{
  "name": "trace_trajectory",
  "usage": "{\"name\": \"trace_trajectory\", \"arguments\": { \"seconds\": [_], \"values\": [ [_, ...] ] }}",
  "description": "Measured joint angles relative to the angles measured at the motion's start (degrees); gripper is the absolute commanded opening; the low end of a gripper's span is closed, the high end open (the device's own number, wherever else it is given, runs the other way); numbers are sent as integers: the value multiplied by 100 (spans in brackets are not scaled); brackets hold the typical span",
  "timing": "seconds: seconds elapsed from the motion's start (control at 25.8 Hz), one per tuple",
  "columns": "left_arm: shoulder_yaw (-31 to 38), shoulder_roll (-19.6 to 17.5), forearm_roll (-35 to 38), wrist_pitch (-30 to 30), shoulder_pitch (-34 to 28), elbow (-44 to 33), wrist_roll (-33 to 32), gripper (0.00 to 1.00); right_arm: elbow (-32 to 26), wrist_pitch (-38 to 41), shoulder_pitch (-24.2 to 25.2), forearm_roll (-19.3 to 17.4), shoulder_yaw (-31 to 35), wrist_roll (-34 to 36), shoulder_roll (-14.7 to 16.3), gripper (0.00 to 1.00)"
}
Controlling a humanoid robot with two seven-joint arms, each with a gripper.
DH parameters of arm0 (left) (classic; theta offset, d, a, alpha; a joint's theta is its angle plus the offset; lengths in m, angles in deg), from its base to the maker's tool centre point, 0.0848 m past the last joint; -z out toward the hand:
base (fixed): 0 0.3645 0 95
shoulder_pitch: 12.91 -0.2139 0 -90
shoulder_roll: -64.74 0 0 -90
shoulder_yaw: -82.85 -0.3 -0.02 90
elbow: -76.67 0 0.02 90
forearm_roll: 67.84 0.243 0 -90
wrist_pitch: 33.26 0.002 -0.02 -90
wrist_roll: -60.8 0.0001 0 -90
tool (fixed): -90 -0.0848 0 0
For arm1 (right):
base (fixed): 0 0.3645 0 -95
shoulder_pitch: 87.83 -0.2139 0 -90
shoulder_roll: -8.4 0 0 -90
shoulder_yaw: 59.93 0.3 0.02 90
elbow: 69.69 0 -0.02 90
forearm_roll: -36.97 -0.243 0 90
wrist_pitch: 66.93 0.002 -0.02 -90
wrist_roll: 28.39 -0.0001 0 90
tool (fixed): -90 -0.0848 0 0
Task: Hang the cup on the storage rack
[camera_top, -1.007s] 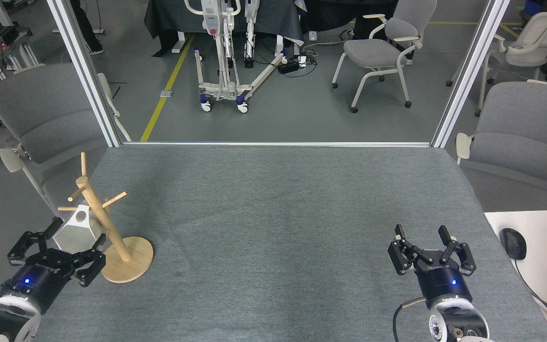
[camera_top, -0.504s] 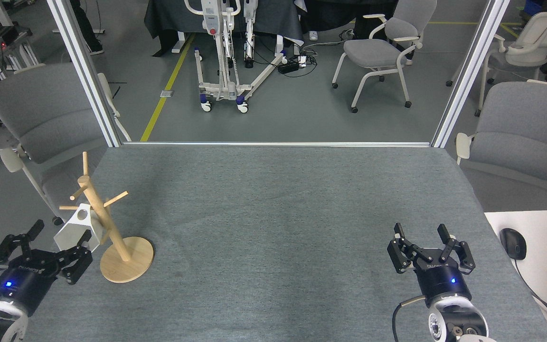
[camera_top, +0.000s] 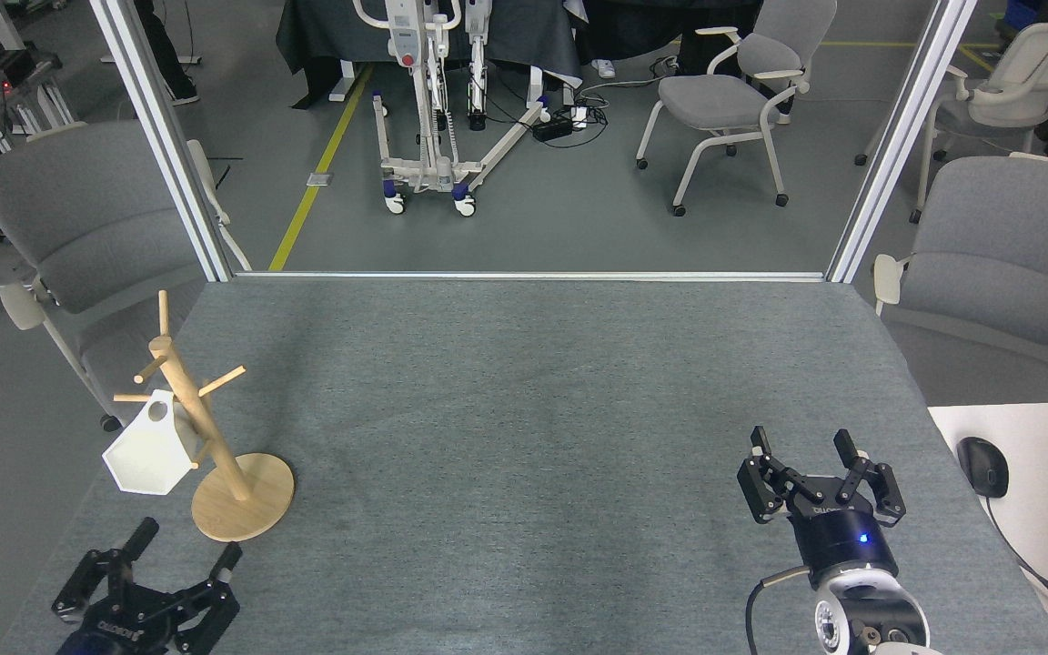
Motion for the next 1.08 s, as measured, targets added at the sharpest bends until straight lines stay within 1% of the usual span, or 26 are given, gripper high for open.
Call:
{"name": "trace_trajectory", "arguments": {
  "seconds": [0.08, 0.12, 0.19, 0.39, 0.46, 0.54, 0.62, 0.7, 0.89, 1.08],
  "values": [
    [-355, 300, 192, 291, -75, -90, 1, 97, 1, 0, 0, 0, 4, -18, 0, 100],
    [-566, 440, 320, 535, -58, -79, 7, 98, 1, 0, -1, -1, 5, -20, -1, 100],
    [-1009, 623, 566, 1113, 164, 88, 11, 98, 2, -1, 1, -1, 5, -21, -10, 100],
    [-2018, 804, 815, 2834, 1359, 1246, 31, 98, 6, -8, 7, -1, 14, 31, -146, 100],
    [-2318, 867, 844, 3374, 1773, 1624, 25, 98, 7, -10, 8, -1, 24, 33, -207, 100],
    [-2550, 929, 858, 3789, 2026, 1825, 25, 98, 11, -12, 8, -1, 37, 36, -242, 100],
    [-2752, 996, 867, 4021, 2122, 1812, 25, 99, 12, -12, 8, -1, 39, 39, -262, 100],
    [-2867, 1023, 869, 4186, 2068, 1627, 12, 99, 12, -12, 8, -1, 40, 39, -277, 100],
    [-2971, 1052, 844, 4241, 1674, 1005, -14, 99, 20, -12, -5, -1, 25, 41, -287, 100],
    [-2983, 1049, 835, 4213, 1432, 745, -17, 99, 20, -10, -15, -1, 7, 56, -297, 100]
  ]
}}
